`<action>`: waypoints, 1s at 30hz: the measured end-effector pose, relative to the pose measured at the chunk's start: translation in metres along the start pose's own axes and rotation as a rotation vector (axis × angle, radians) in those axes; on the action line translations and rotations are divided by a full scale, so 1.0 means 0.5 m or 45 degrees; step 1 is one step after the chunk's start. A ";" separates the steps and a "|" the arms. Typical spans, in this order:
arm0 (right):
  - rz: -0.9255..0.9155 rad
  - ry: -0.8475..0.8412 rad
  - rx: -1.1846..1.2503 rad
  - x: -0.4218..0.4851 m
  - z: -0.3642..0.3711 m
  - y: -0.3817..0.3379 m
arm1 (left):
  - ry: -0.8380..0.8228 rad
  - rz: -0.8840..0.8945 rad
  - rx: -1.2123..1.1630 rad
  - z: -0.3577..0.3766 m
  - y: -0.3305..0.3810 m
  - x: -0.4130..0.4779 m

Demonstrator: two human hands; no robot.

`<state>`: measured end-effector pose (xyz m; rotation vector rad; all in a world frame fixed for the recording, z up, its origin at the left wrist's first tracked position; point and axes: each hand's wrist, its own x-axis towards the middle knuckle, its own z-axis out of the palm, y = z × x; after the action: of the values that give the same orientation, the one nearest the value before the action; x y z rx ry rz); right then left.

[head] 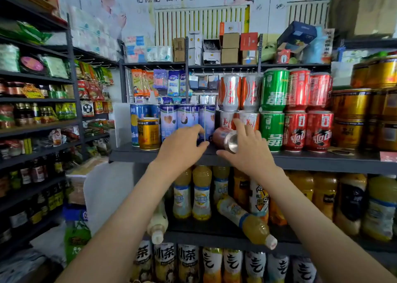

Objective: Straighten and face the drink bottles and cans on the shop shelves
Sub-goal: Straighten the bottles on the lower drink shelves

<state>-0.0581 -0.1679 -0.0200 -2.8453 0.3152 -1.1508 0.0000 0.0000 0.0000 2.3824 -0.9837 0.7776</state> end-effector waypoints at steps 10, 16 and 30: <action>0.248 0.209 0.290 0.059 0.052 -0.011 | -0.140 0.336 -0.110 0.056 -0.069 0.093; 0.248 0.263 0.474 0.136 0.005 -0.027 | -0.277 0.212 -0.598 0.098 -0.045 0.153; 0.103 0.175 0.494 0.130 0.055 0.031 | -0.348 -0.047 -0.933 0.148 -0.038 0.211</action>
<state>0.0041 -0.1972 0.0024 -2.4058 0.1857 -1.2385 0.1004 -0.0826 0.0098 1.8654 -1.0872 0.0350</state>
